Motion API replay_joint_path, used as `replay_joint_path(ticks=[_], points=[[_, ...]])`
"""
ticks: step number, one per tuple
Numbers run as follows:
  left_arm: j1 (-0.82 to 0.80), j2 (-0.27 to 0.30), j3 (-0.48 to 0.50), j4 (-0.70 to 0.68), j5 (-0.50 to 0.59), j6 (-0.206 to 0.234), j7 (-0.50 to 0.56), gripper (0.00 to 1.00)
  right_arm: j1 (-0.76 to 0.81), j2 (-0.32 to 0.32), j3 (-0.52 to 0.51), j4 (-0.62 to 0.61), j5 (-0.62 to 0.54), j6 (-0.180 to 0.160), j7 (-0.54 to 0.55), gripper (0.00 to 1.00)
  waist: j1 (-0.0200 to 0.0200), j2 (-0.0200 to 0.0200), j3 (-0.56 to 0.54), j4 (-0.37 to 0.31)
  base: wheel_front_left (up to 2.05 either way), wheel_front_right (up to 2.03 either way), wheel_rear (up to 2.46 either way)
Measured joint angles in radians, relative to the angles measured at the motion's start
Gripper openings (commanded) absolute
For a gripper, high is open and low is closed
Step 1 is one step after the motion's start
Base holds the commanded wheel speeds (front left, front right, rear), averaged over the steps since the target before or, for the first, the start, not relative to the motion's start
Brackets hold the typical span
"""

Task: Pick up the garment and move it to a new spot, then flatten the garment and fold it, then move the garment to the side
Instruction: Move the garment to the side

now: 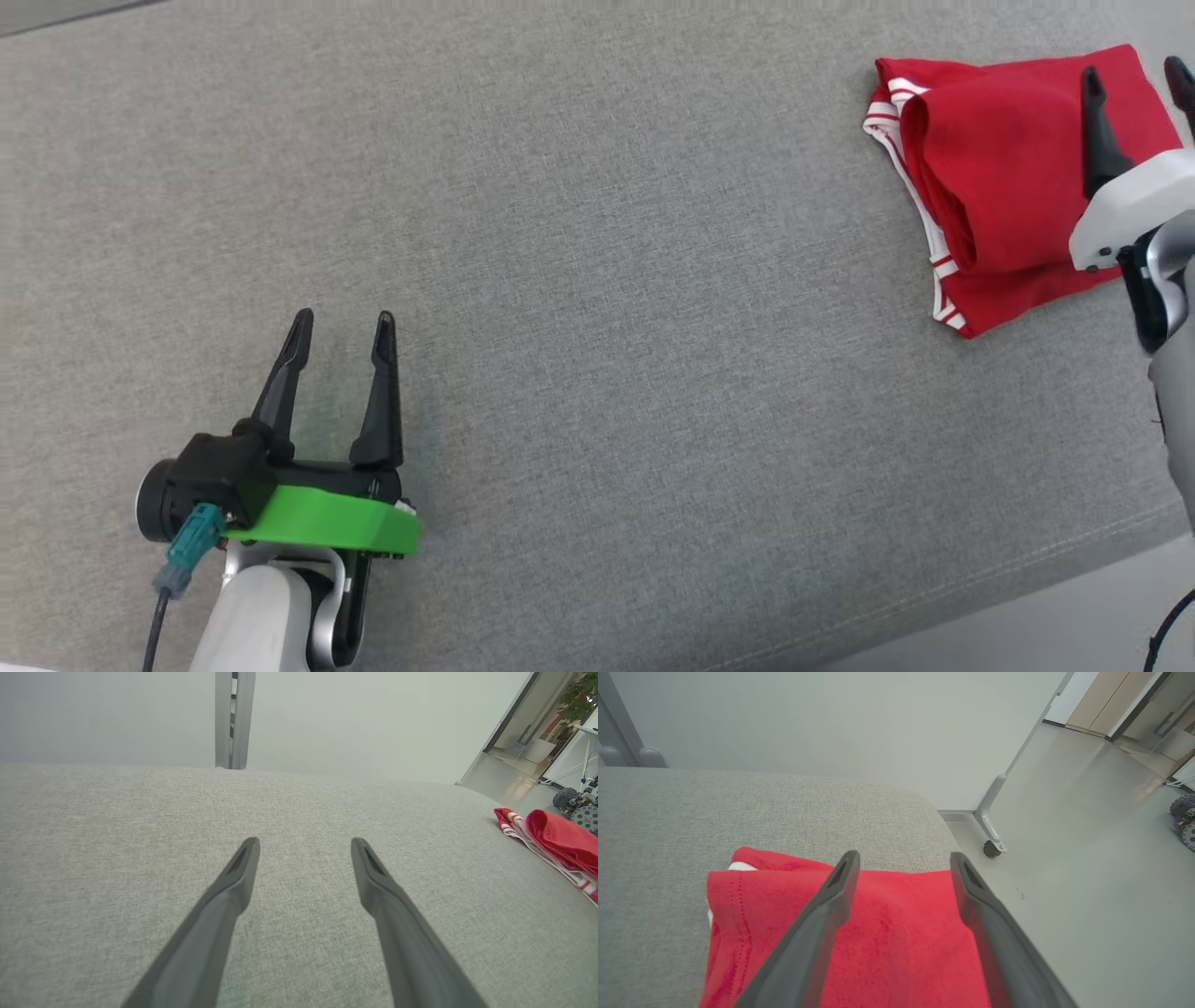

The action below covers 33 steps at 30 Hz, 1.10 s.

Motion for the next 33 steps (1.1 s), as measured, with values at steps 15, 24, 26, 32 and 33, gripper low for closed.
replay_joint_path(ticks=[15, 24, 26, 32, 33], points=[[0.053, -0.032, 0.107, 0.083, -0.018, -0.003, 0.0, 1.0, 0.26, 0.206, 0.033, -0.242, -0.007, 0.0, -0.011, 1.0, 0.0, 0.0, -0.181, 0.091, 0.0, 0.0, 0.0], [0.151, -0.036, 0.126, 0.092, -0.064, 0.003, 0.0, 1.0, 0.482, 0.266, 0.001, -0.407, -0.014, 0.0, -0.011, 1.0, 0.0, 0.0, -0.262, 0.175, 0.0, 0.0, 0.0], [0.176, -0.036, 0.126, 0.086, -0.075, 0.011, 0.0, 1.0, 0.535, 0.267, -0.008, -0.449, -0.021, 0.0, -0.011, 1.0, 0.0, -0.0001, -0.282, 0.19, 0.0, 0.0, 0.0], [0.234, -0.036, 0.112, 0.062, -0.087, 0.027, 0.0, 1.0, 0.676, 0.269, 0.007, -0.546, 0.017, 0.0, -0.011, 1.0, 0.0, 0.0, -0.334, 0.225, 0.0, 0.0, 0.0], [0.242, -0.037, 0.108, 0.059, -0.088, 0.029, 0.0, 1.0, 0.699, 0.269, 0.008, -0.558, 0.027, 0.0, -0.011, 1.0, 0.0, 0.0, -0.341, 0.23, 0.0, 0.0, 0.0]])
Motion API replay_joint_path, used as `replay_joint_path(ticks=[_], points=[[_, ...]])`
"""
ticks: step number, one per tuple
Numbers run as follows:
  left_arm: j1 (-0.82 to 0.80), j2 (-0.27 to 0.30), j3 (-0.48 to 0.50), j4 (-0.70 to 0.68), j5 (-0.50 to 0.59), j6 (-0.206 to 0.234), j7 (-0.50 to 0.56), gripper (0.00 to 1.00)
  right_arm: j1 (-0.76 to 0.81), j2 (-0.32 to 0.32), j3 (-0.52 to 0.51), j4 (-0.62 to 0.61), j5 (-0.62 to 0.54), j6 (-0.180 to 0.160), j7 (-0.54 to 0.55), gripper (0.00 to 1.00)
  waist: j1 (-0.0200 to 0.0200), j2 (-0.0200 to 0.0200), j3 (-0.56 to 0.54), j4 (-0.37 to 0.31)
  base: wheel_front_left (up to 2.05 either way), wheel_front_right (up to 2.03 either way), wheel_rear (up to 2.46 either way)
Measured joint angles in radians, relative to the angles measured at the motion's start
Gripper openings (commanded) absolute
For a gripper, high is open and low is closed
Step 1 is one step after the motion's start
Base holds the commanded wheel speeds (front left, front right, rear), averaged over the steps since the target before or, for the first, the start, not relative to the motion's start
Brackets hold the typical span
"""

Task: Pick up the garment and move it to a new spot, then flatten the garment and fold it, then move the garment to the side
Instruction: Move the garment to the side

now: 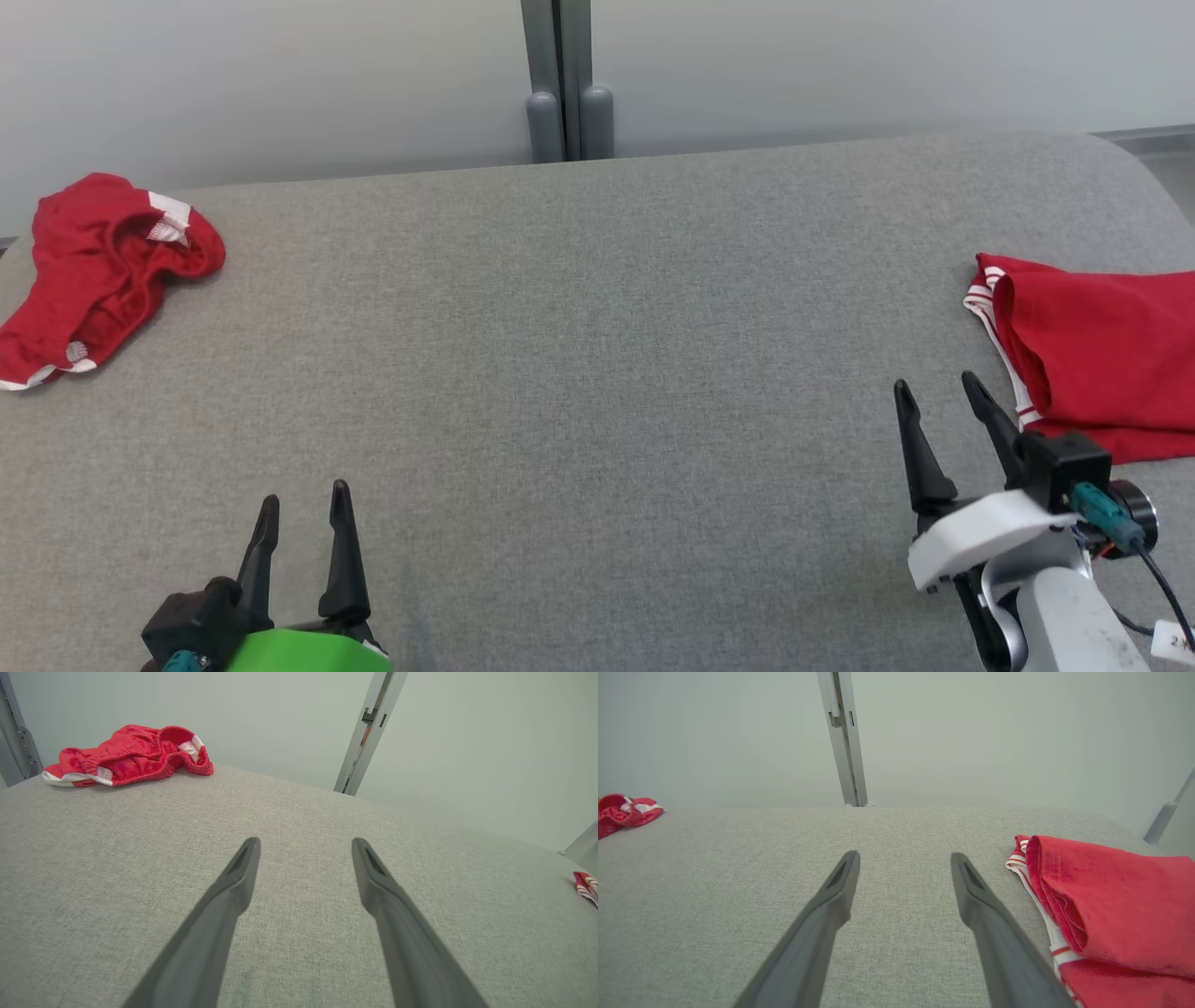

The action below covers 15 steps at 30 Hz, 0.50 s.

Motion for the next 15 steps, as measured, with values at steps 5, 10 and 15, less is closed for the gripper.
replay_joint_path(ticks=[5, 10, 15], points=[[0.03, 0.0, -0.004, -0.016, -0.003, 0.007, 0.0, 1.0, 0.081, 0.0, -0.002, -0.034, 0.031, 0.0, 0.0, 1.0, 0.0, 0.0, -0.029, 0.016, 0.0, 0.0, 0.0], [0.048, 0.0, -0.013, -0.015, -0.003, 0.007, 0.0, 1.0, 0.132, 0.0, -0.019, -0.045, 0.041, 0.0, 0.0, 1.0, 0.0, 0.0, -0.05, 0.025, 0.0, 0.0, 0.0], [0.048, 0.0, -0.013, -0.012, -0.003, 0.007, 0.0, 1.0, 0.136, 0.0, -0.013, -0.046, 0.039, 0.0, 0.0, 1.0, 0.0, 0.0, -0.053, 0.022, 0.0, 0.0, 0.0]])
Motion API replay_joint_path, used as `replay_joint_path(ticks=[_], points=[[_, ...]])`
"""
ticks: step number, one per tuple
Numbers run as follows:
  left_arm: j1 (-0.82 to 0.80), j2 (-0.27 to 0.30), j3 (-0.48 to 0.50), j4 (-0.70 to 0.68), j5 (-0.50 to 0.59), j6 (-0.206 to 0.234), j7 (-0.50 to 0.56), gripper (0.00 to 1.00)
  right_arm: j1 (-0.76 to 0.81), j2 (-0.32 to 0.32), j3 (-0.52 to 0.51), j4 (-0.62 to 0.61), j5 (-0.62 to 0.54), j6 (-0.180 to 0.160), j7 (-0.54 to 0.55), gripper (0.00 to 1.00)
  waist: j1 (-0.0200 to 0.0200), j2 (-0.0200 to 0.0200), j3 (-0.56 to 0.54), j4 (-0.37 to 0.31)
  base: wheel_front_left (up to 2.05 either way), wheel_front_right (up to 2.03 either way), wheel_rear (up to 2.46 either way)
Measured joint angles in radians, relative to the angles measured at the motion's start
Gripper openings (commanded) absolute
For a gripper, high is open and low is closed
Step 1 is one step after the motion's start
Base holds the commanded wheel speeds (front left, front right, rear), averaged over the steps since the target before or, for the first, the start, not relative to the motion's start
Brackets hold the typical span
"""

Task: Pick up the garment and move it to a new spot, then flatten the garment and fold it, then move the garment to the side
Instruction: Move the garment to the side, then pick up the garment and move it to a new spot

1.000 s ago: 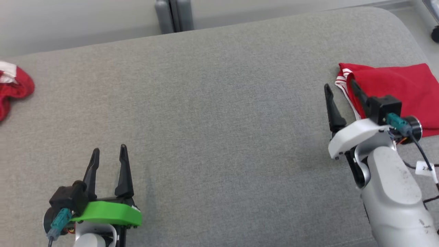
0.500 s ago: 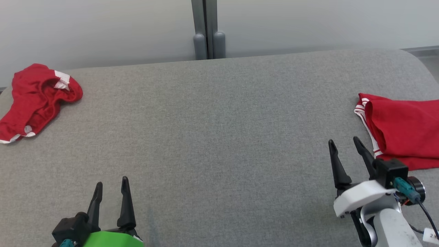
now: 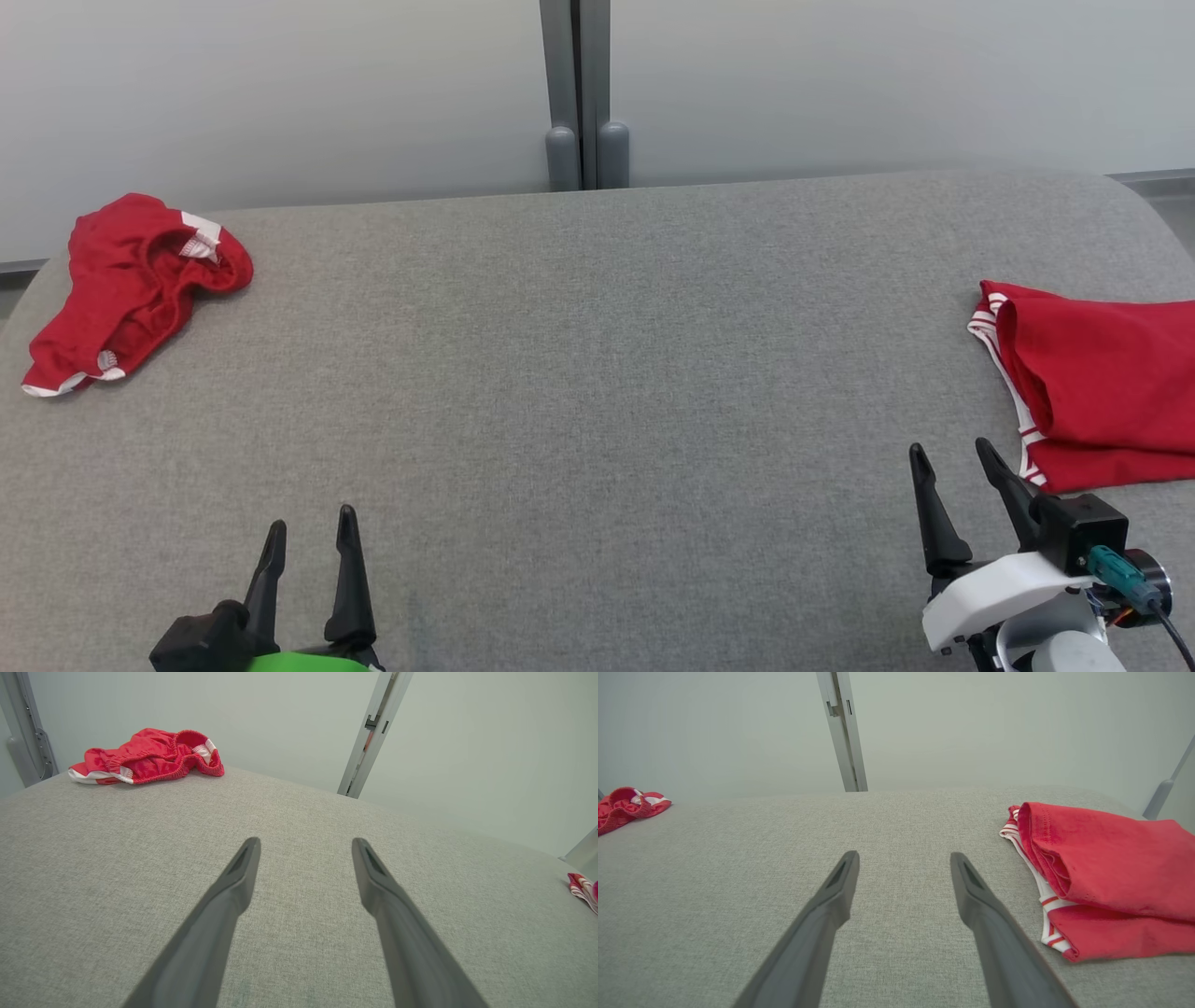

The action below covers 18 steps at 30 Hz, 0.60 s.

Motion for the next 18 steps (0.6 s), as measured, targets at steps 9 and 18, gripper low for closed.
replay_joint_path(ticks=[9, 18], points=[[-0.006, 0.0, -0.004, 0.011, 0.003, -0.001, 0.0, 1.0, 0.0, 0.0, 0.004, 0.0, 0.011, 0.0, 0.0, 1.0, 0.0, 0.0, -0.001, 0.0, 0.0, 0.0, 0.0], [-0.016, 0.0, -0.01, 0.015, 0.004, -0.001, 0.0, 1.0, 0.0, 0.0, -0.01, -0.006, 0.009, 0.0, 0.0, 1.0, 0.0, 0.0, -0.002, 0.018, 0.0, 0.0, 0.0]])
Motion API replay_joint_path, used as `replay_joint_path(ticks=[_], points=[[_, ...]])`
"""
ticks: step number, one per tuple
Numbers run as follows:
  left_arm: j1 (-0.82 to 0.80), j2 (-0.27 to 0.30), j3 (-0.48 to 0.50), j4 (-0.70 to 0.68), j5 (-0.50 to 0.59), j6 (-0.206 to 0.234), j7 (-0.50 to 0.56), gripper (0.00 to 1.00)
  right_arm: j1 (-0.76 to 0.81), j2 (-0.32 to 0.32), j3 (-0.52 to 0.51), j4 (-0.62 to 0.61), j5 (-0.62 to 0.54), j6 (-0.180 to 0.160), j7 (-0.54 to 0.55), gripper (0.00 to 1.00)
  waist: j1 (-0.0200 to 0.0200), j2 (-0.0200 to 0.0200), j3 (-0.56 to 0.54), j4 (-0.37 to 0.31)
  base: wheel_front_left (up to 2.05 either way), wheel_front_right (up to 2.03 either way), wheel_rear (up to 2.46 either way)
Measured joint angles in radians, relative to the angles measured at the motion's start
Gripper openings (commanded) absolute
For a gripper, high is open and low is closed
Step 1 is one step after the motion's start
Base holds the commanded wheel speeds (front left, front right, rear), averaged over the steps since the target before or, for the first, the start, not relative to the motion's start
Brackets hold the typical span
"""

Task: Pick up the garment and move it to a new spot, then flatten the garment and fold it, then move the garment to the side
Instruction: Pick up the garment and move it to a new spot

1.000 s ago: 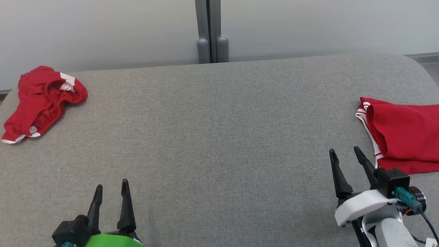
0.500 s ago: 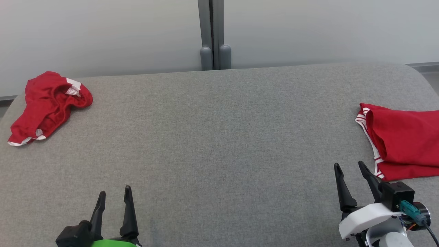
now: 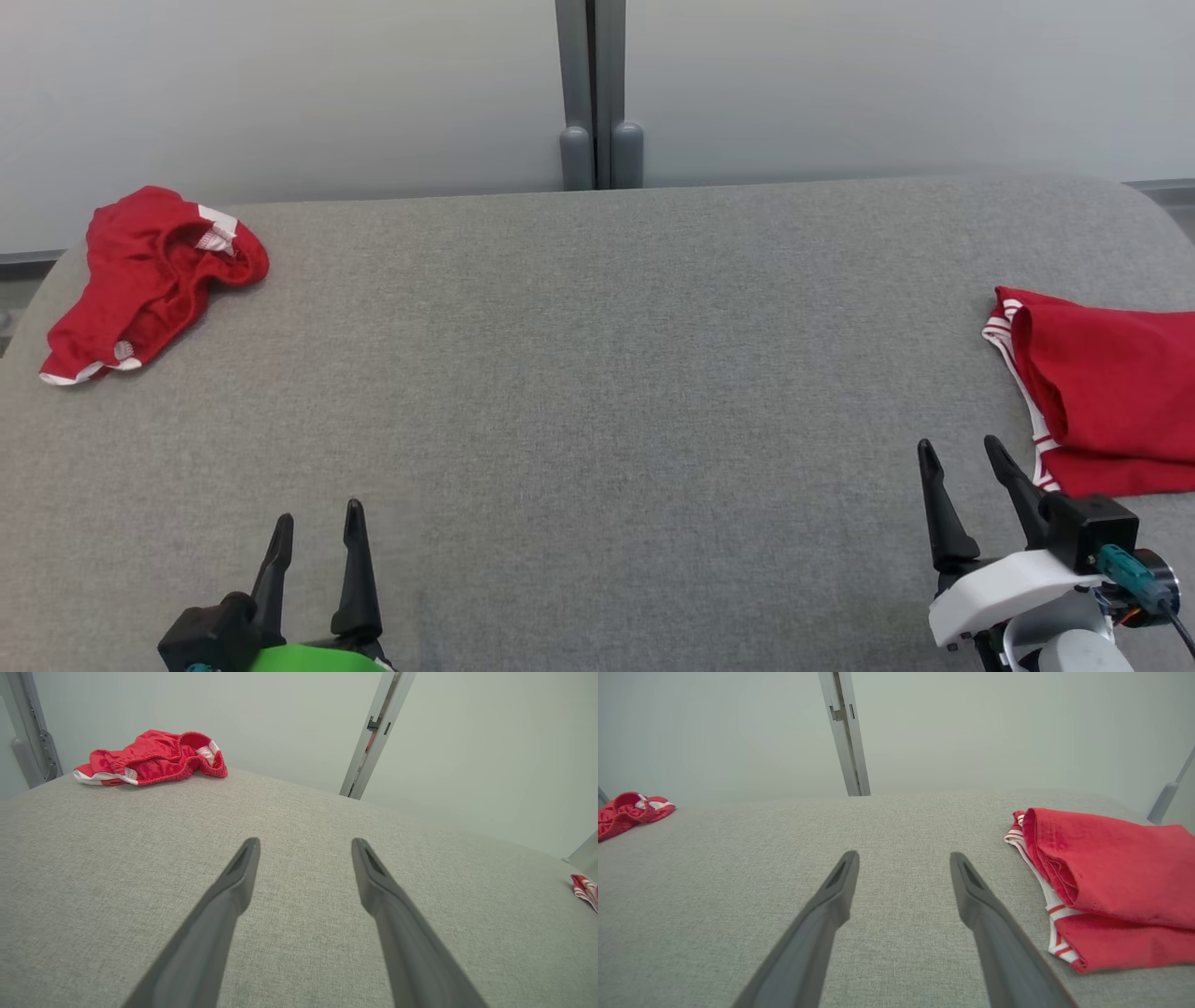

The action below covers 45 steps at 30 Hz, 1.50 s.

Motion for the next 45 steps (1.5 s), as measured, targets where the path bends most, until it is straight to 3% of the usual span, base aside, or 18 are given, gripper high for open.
replay_joint_path(ticks=[8, 24, 30, 40, 45], points=[[-0.017, -0.001, -0.006, -0.006, 0.0, 0.002, 0.0, 1.0, 0.005, 0.0, -0.015, -0.009, -0.015, 0.0, 0.0, 1.0, 0.0, 0.0, 0.001, 0.078, 0.0, 0.0, 0.0], [-0.026, 0.0, 0.006, -0.021, 0.0, 0.006, 0.0, 1.0, 0.005, 0.001, 0.037, -0.003, -0.012, 0.0, 0.0, 1.0, 0.0, 0.0, 0.01, 0.363, 0.0, 0.0, 0.0], [-0.016, 0.0, 0.026, -0.033, 0.003, 0.004, 0.0, 1.0, 0.003, 0.001, 0.055, -0.006, -0.008, 0.0, 0.0, 1.0, 0.0, 0.0, 0.003, 0.439, 0.0, 0.0, 0.0], [-0.018, 0.0, 0.046, -0.051, 0.016, 0.001, 0.0, 1.0, -0.009, 0.001, 0.055, -0.026, -0.029, 0.0, 0.0, 1.0, 0.0, 0.0, 0.021, 0.447, 0.0, 0.0, 0.0], [-0.146, 0.039, 0.087, -0.077, 0.058, -0.024, 0.0, 1.0, -0.035, 0.001, 0.053, -0.04, -0.072, 0.0, 0.0, 1.0, 0.0, 0.0, 0.057, 0.423, 0.0, 0.0, 0.0]])
